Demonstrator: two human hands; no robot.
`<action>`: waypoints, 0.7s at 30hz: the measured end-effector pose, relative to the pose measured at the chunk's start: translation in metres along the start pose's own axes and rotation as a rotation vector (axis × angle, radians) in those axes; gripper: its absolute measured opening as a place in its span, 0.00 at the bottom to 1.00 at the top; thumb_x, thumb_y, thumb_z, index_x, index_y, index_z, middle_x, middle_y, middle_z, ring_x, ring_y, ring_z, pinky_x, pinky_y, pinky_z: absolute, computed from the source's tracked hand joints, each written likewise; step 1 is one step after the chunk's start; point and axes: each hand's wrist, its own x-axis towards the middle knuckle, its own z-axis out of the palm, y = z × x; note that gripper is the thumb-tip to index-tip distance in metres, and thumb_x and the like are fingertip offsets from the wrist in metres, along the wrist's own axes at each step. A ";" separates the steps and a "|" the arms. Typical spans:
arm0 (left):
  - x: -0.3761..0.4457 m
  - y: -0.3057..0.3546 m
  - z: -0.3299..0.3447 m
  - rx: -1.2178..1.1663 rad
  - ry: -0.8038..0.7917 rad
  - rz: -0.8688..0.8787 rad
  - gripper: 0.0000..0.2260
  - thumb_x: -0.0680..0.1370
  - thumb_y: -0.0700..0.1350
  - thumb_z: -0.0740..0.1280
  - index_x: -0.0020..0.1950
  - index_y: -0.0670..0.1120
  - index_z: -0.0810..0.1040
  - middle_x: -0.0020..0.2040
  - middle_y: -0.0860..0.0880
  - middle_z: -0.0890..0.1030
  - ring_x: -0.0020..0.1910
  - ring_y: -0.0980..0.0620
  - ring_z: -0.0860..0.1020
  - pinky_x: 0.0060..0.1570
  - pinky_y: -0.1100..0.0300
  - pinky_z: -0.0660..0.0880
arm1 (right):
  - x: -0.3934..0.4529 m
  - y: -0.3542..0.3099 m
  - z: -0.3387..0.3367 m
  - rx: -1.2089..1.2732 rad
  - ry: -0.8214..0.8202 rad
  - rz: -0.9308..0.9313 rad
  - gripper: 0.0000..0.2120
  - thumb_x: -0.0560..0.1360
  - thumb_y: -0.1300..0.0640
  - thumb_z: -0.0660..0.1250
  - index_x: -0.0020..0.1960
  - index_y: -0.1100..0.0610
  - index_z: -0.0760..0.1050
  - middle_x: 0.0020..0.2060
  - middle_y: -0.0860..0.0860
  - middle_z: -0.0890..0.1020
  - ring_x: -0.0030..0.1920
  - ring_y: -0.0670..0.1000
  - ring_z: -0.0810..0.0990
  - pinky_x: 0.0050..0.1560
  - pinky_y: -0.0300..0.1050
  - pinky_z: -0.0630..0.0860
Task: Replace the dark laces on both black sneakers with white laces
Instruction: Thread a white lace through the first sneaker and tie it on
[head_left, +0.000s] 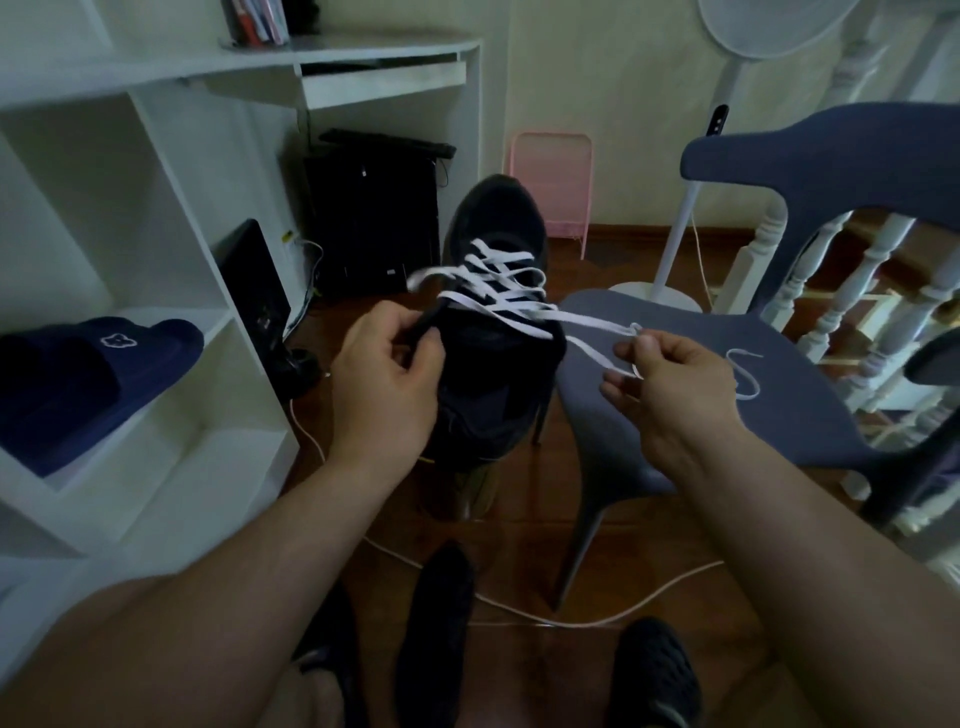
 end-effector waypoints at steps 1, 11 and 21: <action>0.000 -0.001 -0.003 -0.007 0.007 0.011 0.02 0.83 0.49 0.68 0.52 0.54 0.79 0.48 0.51 0.81 0.42 0.57 0.79 0.39 0.66 0.72 | 0.003 0.000 -0.002 0.042 -0.001 0.034 0.09 0.85 0.52 0.63 0.56 0.54 0.80 0.54 0.51 0.84 0.54 0.54 0.84 0.50 0.49 0.85; -0.010 -0.008 0.003 0.087 -0.049 0.008 0.03 0.83 0.50 0.69 0.56 0.55 0.79 0.51 0.55 0.82 0.46 0.59 0.80 0.45 0.59 0.79 | -0.027 -0.028 0.016 0.512 -0.470 0.232 0.21 0.88 0.50 0.49 0.60 0.60 0.78 0.60 0.50 0.85 0.61 0.56 0.84 0.67 0.61 0.74; -0.005 -0.009 -0.006 -0.002 0.009 -0.066 0.04 0.82 0.50 0.72 0.56 0.55 0.80 0.47 0.58 0.83 0.45 0.61 0.81 0.45 0.66 0.78 | 0.011 -0.012 -0.004 0.354 -0.199 0.283 0.09 0.85 0.51 0.61 0.49 0.54 0.75 0.29 0.48 0.67 0.27 0.46 0.68 0.50 0.51 0.80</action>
